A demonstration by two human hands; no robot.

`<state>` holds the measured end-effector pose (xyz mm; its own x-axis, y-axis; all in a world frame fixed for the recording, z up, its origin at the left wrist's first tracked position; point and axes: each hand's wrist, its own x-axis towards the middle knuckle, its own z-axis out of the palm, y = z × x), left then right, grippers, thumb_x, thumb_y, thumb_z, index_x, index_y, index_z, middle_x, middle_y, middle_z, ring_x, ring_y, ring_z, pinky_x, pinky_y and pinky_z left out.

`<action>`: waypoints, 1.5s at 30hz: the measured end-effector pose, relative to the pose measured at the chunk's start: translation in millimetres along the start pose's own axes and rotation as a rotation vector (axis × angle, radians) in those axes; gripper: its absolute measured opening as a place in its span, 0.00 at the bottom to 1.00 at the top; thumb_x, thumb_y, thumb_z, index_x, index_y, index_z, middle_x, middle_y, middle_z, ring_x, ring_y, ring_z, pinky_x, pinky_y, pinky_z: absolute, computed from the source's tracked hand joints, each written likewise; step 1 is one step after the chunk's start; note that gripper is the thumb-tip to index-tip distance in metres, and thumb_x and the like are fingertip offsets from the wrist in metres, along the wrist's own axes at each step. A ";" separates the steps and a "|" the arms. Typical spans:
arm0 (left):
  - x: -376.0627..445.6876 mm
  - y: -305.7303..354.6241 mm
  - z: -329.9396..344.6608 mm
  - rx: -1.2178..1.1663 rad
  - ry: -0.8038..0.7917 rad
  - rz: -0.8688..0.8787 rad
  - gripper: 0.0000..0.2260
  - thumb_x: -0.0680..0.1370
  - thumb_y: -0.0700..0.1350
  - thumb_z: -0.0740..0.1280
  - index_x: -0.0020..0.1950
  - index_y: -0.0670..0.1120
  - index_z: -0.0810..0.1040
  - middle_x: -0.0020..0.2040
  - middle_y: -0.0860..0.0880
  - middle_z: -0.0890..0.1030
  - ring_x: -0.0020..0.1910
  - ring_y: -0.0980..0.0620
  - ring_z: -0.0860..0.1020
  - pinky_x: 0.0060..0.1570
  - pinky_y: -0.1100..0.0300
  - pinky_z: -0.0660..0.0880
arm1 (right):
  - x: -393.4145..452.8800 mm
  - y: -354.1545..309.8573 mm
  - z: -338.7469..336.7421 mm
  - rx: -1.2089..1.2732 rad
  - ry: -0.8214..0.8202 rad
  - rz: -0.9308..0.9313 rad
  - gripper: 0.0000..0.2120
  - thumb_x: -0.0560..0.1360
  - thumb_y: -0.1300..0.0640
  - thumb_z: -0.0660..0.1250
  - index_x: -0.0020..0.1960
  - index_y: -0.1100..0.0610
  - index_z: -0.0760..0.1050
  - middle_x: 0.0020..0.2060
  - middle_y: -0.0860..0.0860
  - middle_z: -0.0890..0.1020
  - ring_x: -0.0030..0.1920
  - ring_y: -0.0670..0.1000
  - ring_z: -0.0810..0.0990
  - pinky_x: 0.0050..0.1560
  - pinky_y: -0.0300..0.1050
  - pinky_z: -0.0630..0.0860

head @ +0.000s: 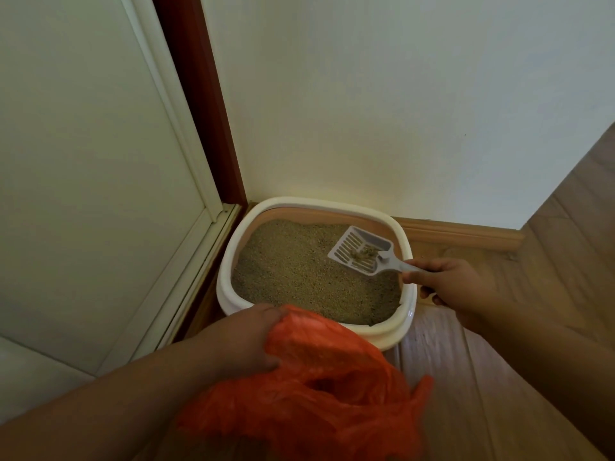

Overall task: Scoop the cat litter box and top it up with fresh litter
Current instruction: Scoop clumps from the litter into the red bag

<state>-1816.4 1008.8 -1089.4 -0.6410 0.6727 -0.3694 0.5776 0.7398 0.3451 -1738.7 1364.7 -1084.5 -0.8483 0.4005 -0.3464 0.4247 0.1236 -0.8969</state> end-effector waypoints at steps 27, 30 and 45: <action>2.1 -0.6 -3.1 -0.054 -0.094 -0.025 0.50 0.71 0.49 0.78 0.82 0.57 0.46 0.79 0.55 0.54 0.73 0.51 0.67 0.66 0.59 0.70 | -5.0 -1.6 -10.4 0.031 -0.131 -0.063 0.14 0.70 0.56 0.77 0.56 0.49 0.86 0.44 0.55 0.85 0.39 0.51 0.76 0.39 0.46 0.73; 4.0 -4.6 -3.1 -0.042 -0.096 -0.040 0.54 0.69 0.51 0.79 0.82 0.59 0.43 0.80 0.55 0.52 0.74 0.51 0.65 0.69 0.57 0.69 | -7.8 -0.4 -8.3 0.002 -0.197 -0.076 0.18 0.67 0.54 0.78 0.56 0.50 0.86 0.43 0.56 0.84 0.38 0.51 0.75 0.38 0.45 0.72; 8.5 -7.3 -3.5 -0.170 -0.065 -0.117 0.64 0.63 0.50 0.84 0.82 0.59 0.38 0.82 0.55 0.50 0.78 0.50 0.61 0.70 0.55 0.68 | -22.4 -1.1 11.2 -0.363 -0.520 -0.155 0.12 0.73 0.57 0.77 0.56 0.48 0.85 0.50 0.45 0.86 0.47 0.44 0.84 0.46 0.39 0.80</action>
<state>-1827.9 1009.1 -1092.0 -0.6617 0.5855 -0.4684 0.4041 0.8047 0.4349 -1723.7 1345.4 -1078.9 -0.9122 -0.1268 -0.3897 0.2875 0.4795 -0.8291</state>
